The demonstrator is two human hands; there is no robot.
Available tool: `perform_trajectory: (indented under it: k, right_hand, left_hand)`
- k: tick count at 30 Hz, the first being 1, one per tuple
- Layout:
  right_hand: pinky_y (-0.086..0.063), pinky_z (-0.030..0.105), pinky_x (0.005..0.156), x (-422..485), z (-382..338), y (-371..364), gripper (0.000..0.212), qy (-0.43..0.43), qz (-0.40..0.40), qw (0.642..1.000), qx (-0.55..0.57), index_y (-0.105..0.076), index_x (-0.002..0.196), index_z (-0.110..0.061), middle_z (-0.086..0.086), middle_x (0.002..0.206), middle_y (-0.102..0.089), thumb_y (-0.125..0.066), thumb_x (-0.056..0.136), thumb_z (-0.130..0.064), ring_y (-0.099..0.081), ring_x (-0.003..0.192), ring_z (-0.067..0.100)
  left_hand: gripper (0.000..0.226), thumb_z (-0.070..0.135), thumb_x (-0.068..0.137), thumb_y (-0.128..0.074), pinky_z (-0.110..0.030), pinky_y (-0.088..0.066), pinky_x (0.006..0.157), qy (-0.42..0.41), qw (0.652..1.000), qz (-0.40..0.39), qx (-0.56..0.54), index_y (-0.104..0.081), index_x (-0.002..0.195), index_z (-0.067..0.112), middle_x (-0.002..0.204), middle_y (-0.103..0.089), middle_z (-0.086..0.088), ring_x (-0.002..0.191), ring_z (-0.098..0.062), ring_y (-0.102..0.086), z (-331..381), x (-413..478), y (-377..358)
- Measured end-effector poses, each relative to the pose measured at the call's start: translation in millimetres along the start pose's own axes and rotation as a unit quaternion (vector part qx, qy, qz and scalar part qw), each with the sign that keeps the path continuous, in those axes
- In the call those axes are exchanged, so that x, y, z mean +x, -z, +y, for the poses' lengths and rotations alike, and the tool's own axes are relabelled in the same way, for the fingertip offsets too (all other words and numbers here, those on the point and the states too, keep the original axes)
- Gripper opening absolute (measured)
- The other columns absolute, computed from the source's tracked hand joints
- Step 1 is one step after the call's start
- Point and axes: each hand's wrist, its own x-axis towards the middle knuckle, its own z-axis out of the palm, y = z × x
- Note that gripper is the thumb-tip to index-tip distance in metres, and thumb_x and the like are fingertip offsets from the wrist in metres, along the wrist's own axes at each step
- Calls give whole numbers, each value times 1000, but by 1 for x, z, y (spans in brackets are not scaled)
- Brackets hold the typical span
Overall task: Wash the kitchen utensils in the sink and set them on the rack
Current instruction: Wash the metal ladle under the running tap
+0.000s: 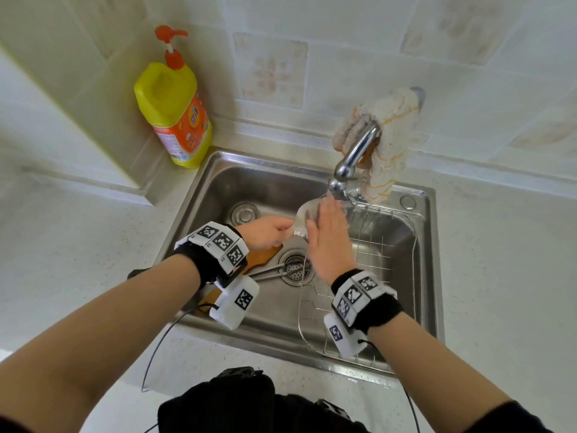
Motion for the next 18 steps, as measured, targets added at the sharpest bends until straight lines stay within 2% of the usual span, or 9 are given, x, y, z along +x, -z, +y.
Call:
perform_trajectory:
  k: [3, 5, 7, 8, 11, 12, 15, 16, 18]
  right_hand:
    - [-1, 34, 119, -1, -11, -2, 65, 88, -4, 996, 6, -11, 149, -6, 11, 157, -11, 4, 94, -39, -4, 146, 22]
    - [-2, 33, 119, 14, -3, -1, 68, 42, 4, 999, 21, -13, 149, -6, 12, 157, -12, 5, 94, -42, -6, 146, 22]
    - [0, 33, 119, 10, -2, -3, 77, -12, 8, 999, 36, -8, 149, -6, 12, 157, -4, 10, 90, -50, 0, 146, 21]
    - [0, 33, 119, 3, -9, -5, 74, -4, 0, 999, 34, -5, 149, -6, 11, 157, 0, 7, 91, -50, 3, 146, 20]
    - [-4, 37, 120, -5, -19, -7, 57, 92, -27, 995, -12, -8, 149, -9, 8, 157, -2, -11, 98, -34, 3, 146, 19]
    - [-5, 38, 120, 2, -16, -2, 53, 94, -25, 995, -31, -11, 149, -9, 8, 157, -4, -16, 100, -29, 1, 146, 21]
    - [-4, 38, 120, 18, 4, 1, 50, -9, -28, 999, -32, -21, 146, -2, 15, 156, -10, -19, 101, -23, -5, 145, 28]
    - [-2, 37, 120, 13, 4, -1, 52, -18, -23, 999, -23, -23, 145, 0, 16, 156, -10, -17, 100, -27, -5, 145, 30]
    - [2, 30, 118, -3, -11, -9, 61, 19, -5, 1000, 3, -16, 148, -3, 12, 157, -8, -10, 96, -35, -3, 146, 25]
  left_hand:
    - [17, 16, 99, -37, -15, -27, 46, 9, 1000, 6, -16, -47, 85, 13, 61, -35, 3, 49, -5, -32, 3, 0, 5]
    - [23, 15, 100, -34, -17, -23, 44, 16, 999, 9, -45, -45, 81, 16, 59, -32, 4, 43, -3, -29, 2, -1, 10]
    - [22, 14, 100, -33, -19, -21, 45, 28, 998, 9, -59, -46, 82, 16, 59, -32, 4, 44, -4, -28, -3, -2, 13]
    - [20, 15, 100, -34, -19, -22, 45, 32, 998, 8, -57, -48, 86, 15, 59, -34, 4, 45, -5, -28, -5, -2, 12]
    - [14, 14, 99, -37, -18, -24, 43, 27, 999, -17, -32, -50, 97, 12, 59, -35, 3, 44, -5, -30, -4, 0, 4]
    - [12, 12, 99, -37, -18, -24, 43, 25, 999, -23, -19, -49, 94, 11, 60, -34, 2, 46, -7, -30, -3, 1, 2]
    - [14, 10, 99, -37, -9, -27, 43, 24, 1000, -12, -13, -43, 86, 8, 63, -33, 2, 52, -8, -29, -2, 1, 1]
    - [16, 10, 99, -36, -7, -28, 43, 24, 1000, -9, -15, -42, 84, 8, 63, -33, 2, 52, -7, -29, -3, 0, 2]
    - [21, 12, 99, -36, -8, -28, 43, 20, 1000, -10, -5, -44, 80, 12, 63, -35, 2, 52, -7, -30, -4, -2, 3]
